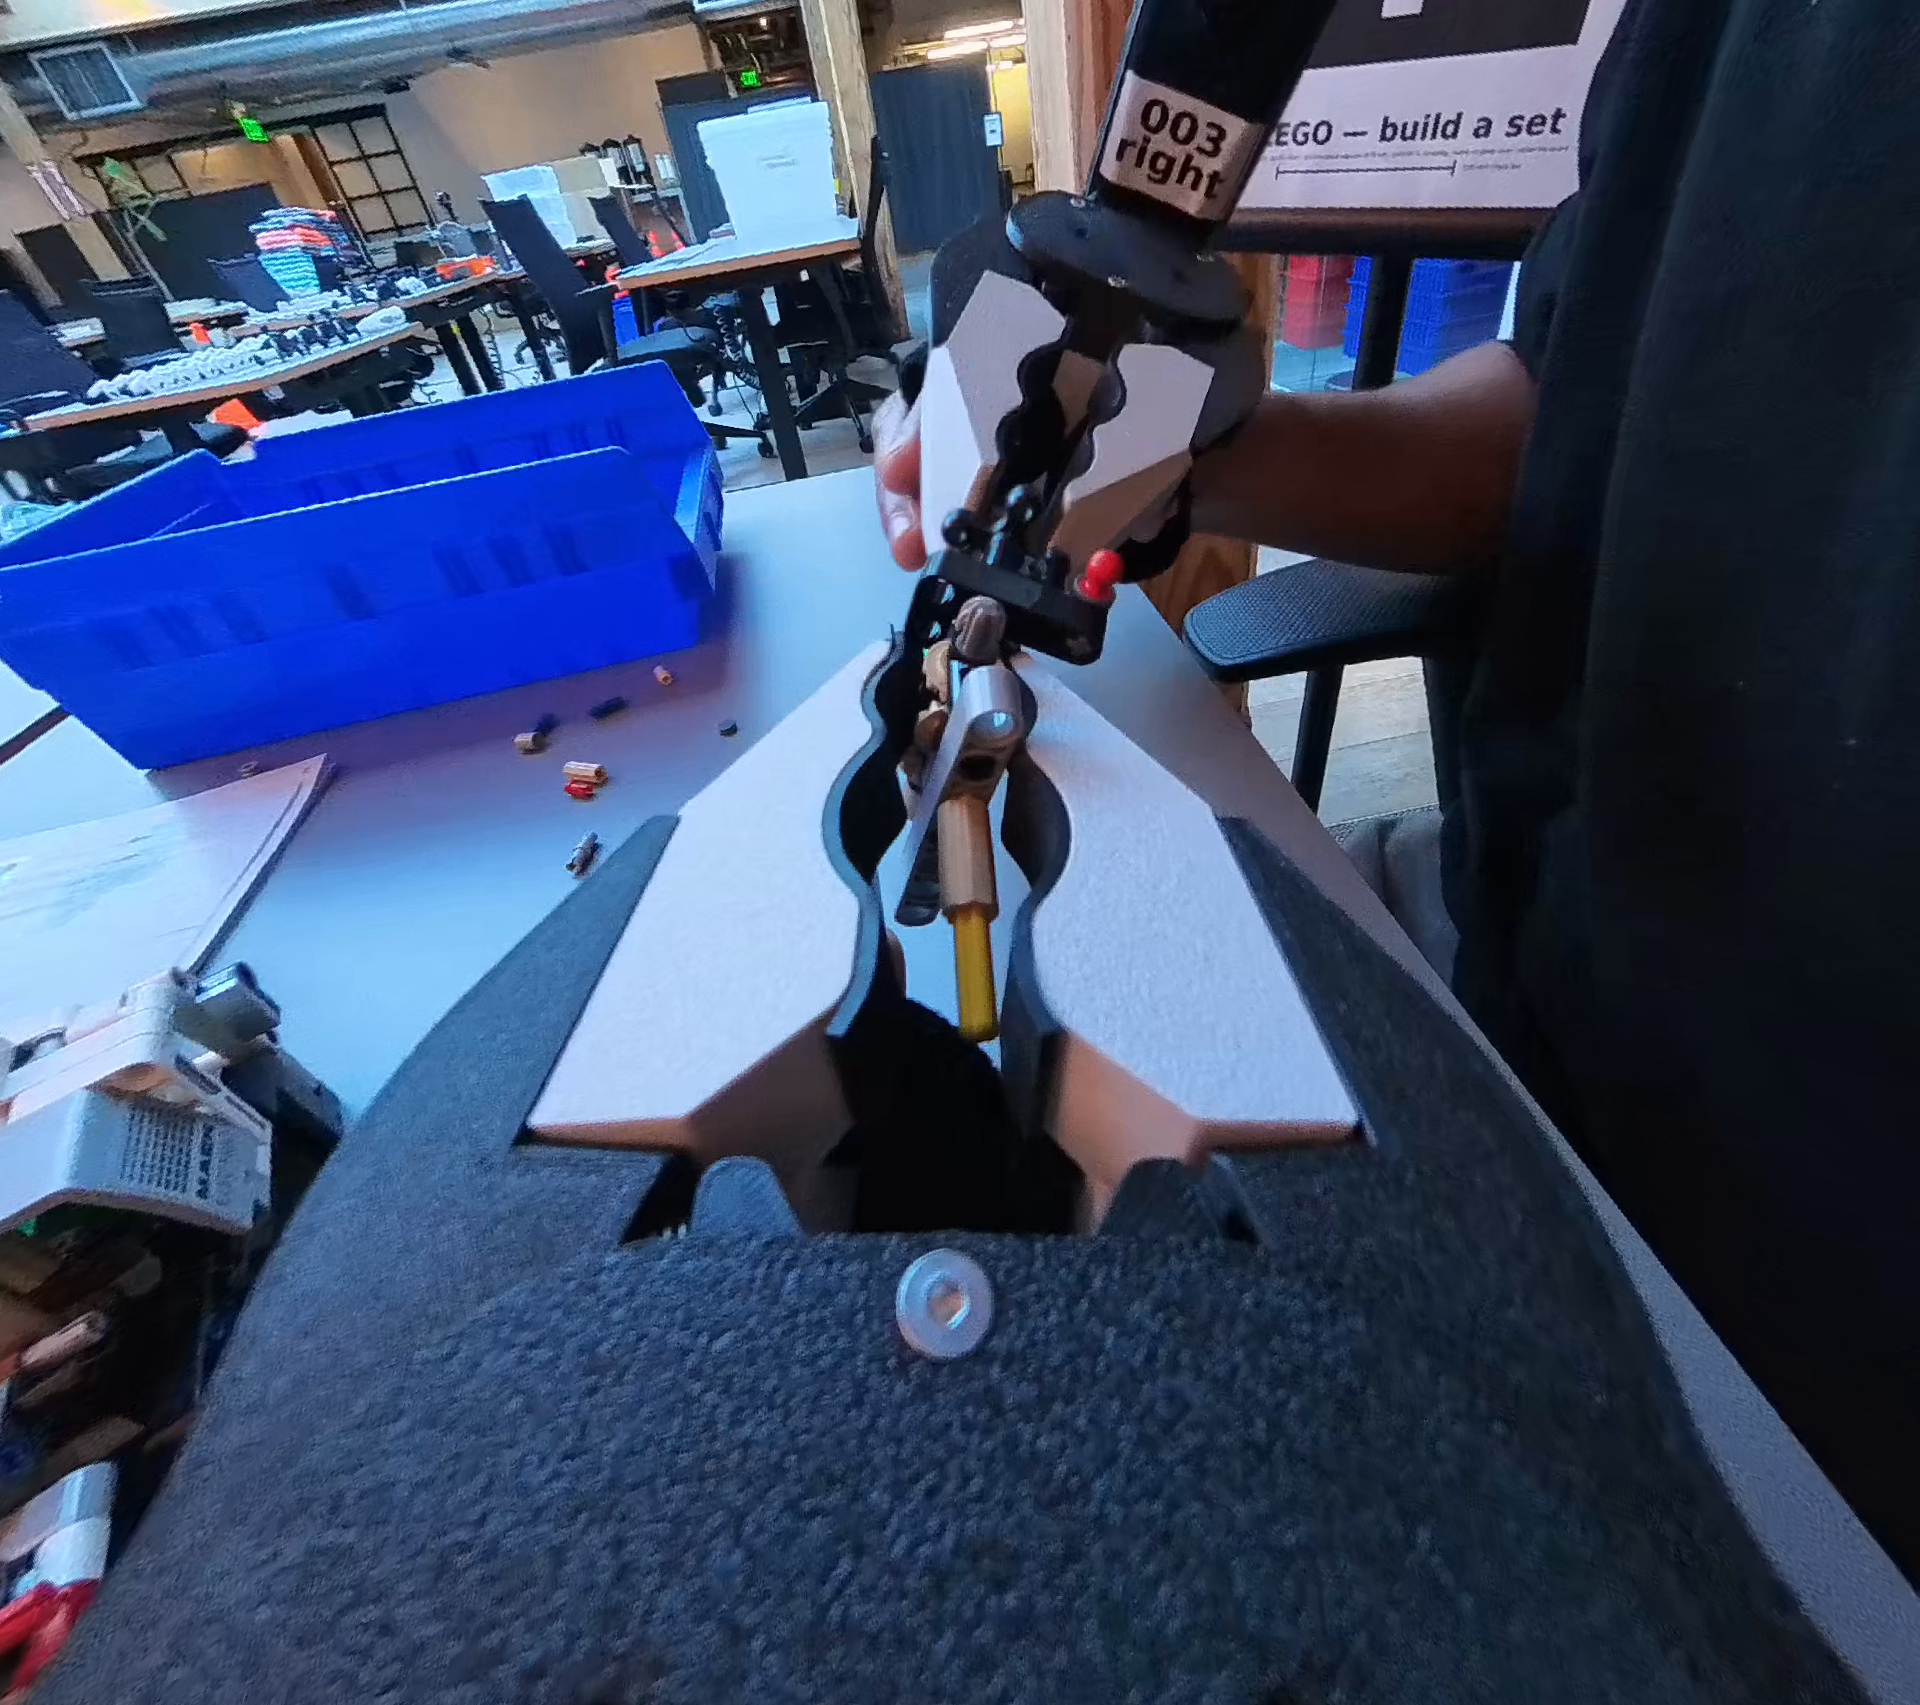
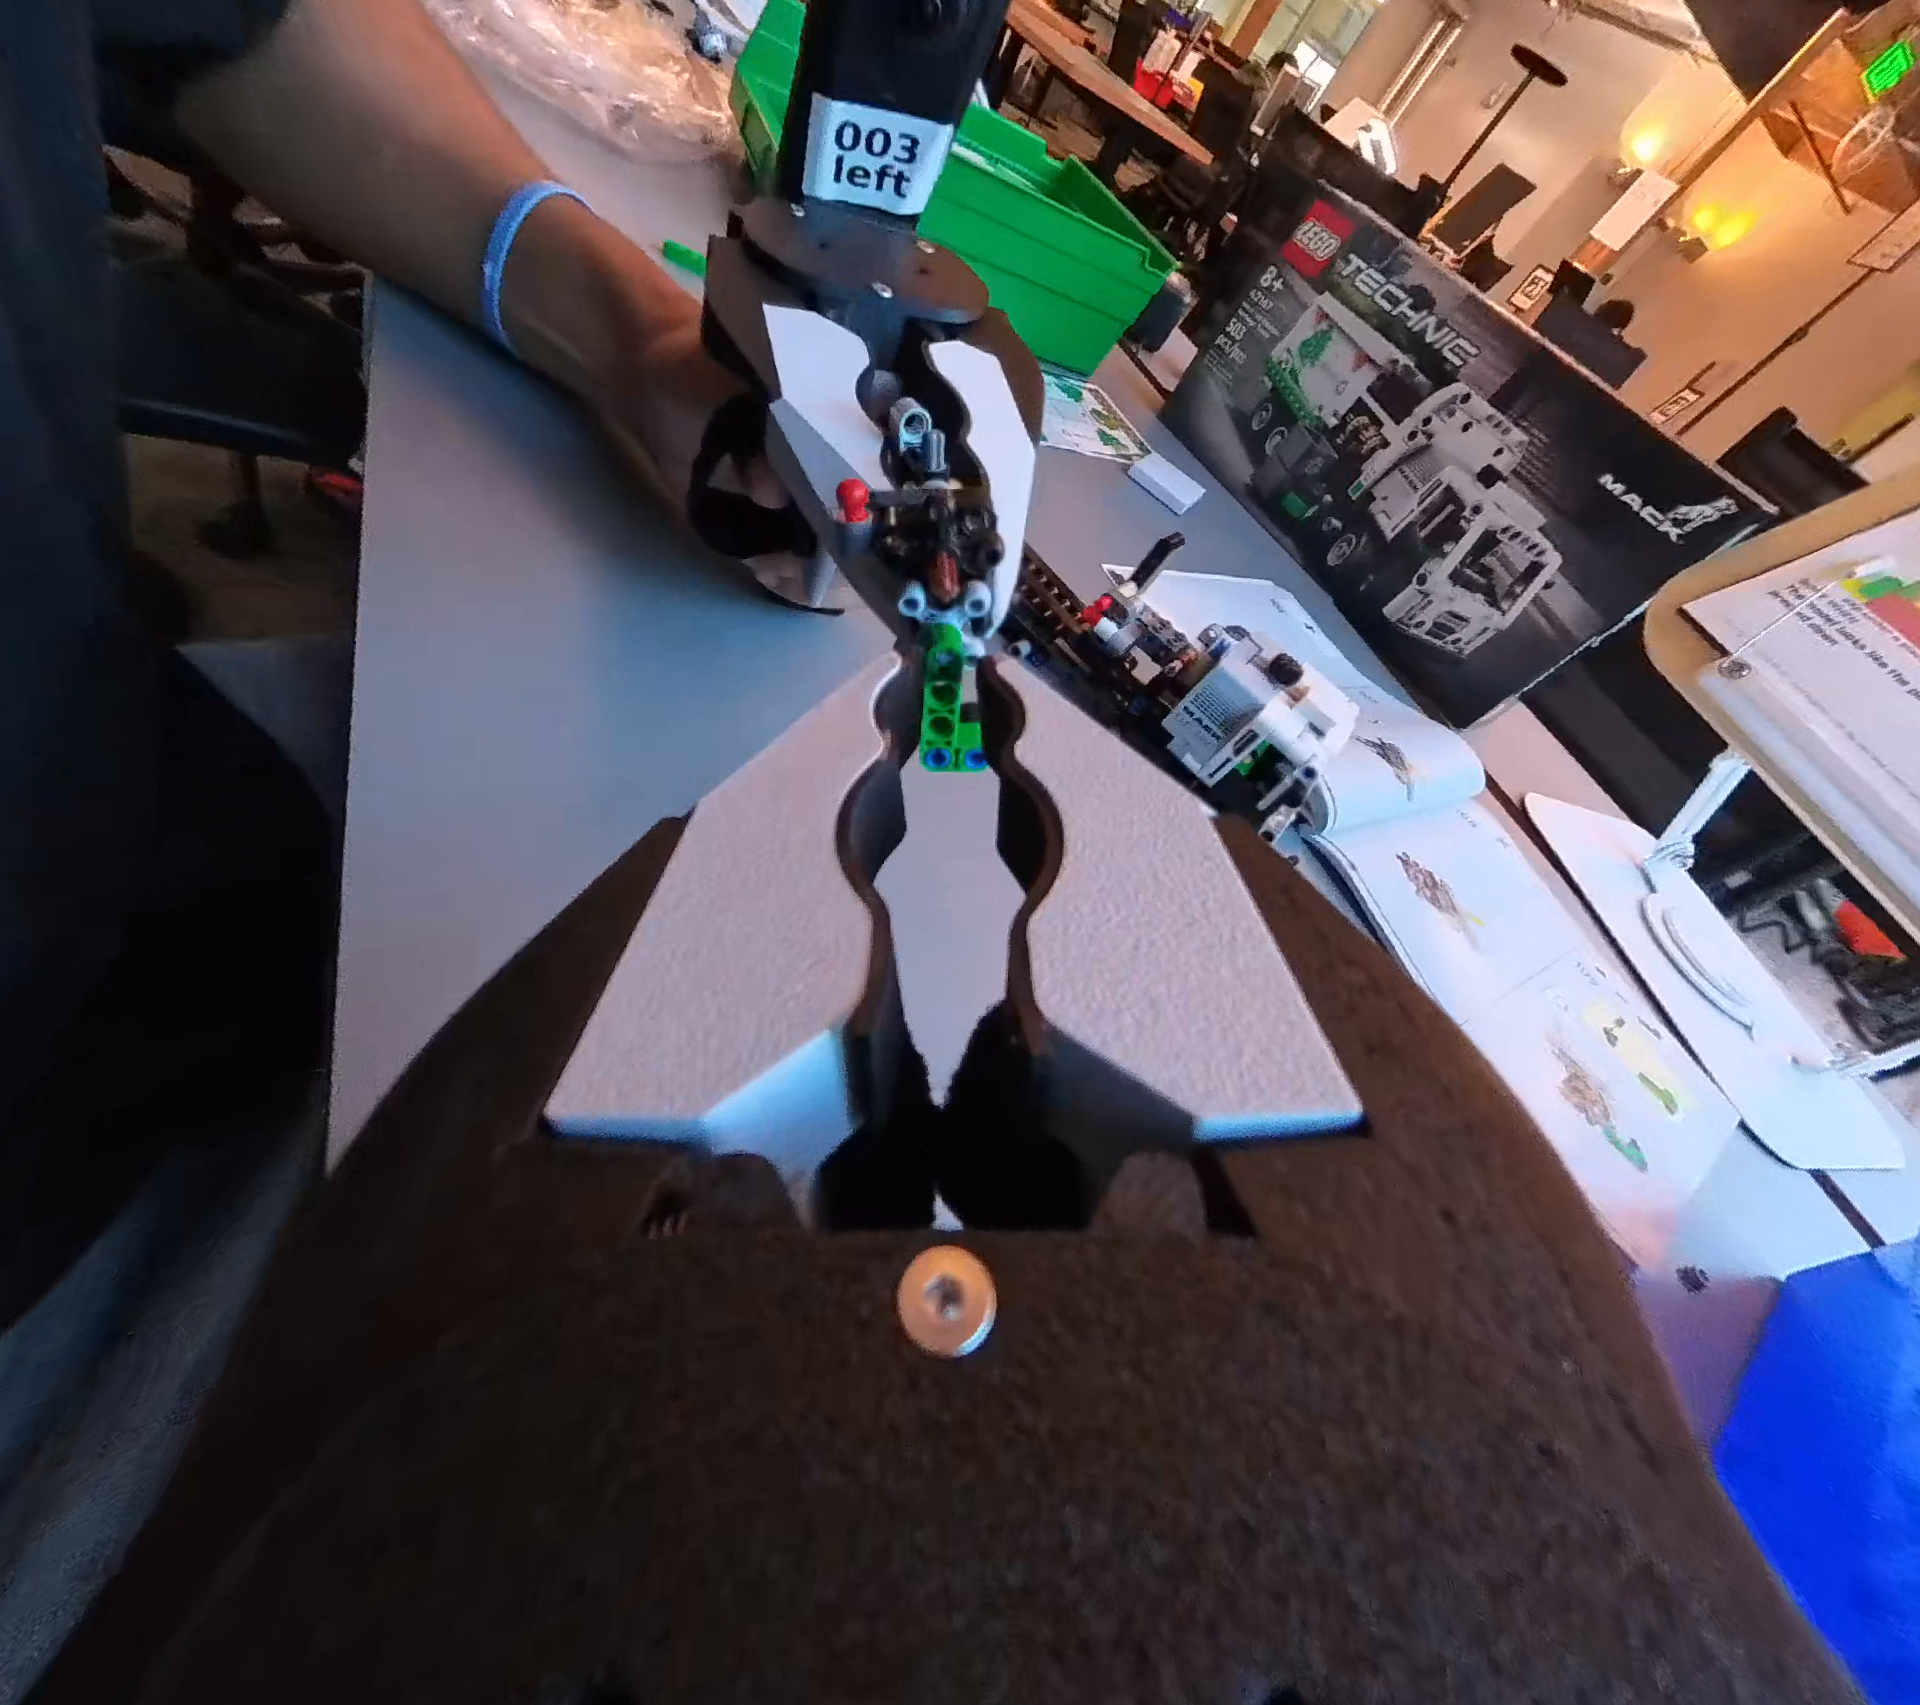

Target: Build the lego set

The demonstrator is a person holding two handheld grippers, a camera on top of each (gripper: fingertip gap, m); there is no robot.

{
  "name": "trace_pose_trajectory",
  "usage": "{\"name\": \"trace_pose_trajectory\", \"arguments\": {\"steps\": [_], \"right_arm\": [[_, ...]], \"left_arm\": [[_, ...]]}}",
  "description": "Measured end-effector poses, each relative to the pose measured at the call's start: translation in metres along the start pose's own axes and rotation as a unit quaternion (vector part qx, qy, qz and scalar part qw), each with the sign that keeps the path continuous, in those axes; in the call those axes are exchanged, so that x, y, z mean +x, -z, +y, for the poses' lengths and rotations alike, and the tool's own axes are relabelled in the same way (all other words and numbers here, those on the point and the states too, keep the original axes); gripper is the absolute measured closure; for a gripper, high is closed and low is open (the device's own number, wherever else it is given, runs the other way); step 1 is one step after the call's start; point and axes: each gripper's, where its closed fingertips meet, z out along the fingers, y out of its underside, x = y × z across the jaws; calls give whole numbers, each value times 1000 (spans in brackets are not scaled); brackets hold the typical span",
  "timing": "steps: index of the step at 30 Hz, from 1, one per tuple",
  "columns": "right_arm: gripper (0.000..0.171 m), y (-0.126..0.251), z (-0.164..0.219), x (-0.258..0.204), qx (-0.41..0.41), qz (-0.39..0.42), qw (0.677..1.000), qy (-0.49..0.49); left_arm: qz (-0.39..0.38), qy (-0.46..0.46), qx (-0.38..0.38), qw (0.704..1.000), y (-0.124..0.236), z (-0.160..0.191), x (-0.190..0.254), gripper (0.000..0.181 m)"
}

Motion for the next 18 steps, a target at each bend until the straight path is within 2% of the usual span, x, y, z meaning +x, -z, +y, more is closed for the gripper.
{"name": "trace_pose_trajectory", "arguments": {"steps": [5,12,18], "right_arm": [[165,-2,3,-3,-8,-3,1000,16],[165,0,4,-9,-31,-9,996,87],[165,1,-1,-1,-56,3,995,86]], "left_arm": [[0,-1,-4,1000,-1,1,1,170],[21,25,-16,999,-3,4,8,170],[54,91,-1,994,-4,-1,3,169]]}}
